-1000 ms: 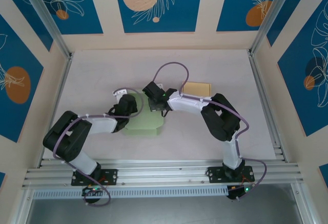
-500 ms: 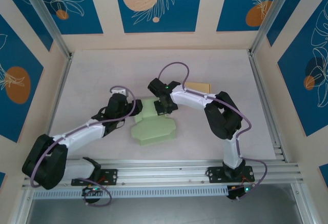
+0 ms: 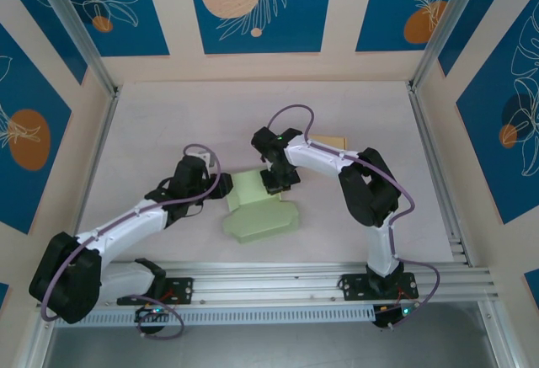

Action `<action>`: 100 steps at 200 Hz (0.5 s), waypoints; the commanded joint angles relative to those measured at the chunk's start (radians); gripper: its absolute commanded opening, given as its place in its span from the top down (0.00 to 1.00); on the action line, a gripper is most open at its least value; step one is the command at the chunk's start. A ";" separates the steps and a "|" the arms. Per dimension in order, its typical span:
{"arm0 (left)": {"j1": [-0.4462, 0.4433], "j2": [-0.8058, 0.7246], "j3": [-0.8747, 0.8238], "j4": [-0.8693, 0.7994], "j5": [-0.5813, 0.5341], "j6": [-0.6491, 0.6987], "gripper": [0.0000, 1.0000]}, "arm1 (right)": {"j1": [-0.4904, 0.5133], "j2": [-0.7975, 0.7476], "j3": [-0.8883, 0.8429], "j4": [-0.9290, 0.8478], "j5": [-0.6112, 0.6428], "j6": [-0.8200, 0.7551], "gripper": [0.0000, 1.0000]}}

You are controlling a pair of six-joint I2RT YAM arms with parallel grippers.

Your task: Fold the paper box

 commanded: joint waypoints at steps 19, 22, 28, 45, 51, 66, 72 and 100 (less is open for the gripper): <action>-0.034 0.076 0.000 0.007 -0.037 0.012 0.68 | 0.007 -0.001 0.019 -0.026 -0.061 0.015 0.96; -0.040 0.082 0.004 0.001 -0.050 0.014 0.69 | 0.008 -0.002 0.018 -0.027 -0.063 0.016 0.96; -0.049 0.098 0.010 -0.016 -0.076 0.023 0.72 | 0.009 -0.003 0.017 -0.028 -0.067 0.020 0.96; -0.078 0.138 0.042 -0.088 -0.167 0.041 0.86 | 0.016 -0.003 0.013 -0.034 -0.080 0.024 0.96; -0.085 0.151 0.054 -0.115 -0.191 0.048 0.89 | 0.018 -0.003 0.014 -0.038 -0.085 0.026 0.95; -0.100 0.183 0.086 -0.178 -0.235 0.066 0.91 | 0.022 -0.003 0.014 -0.052 -0.096 0.024 0.92; -0.104 0.193 0.097 -0.200 -0.250 0.072 0.91 | 0.025 -0.002 0.017 -0.059 -0.096 0.023 0.89; -0.114 0.241 0.137 -0.258 -0.262 0.089 0.96 | 0.030 -0.013 0.017 -0.071 -0.107 0.011 0.72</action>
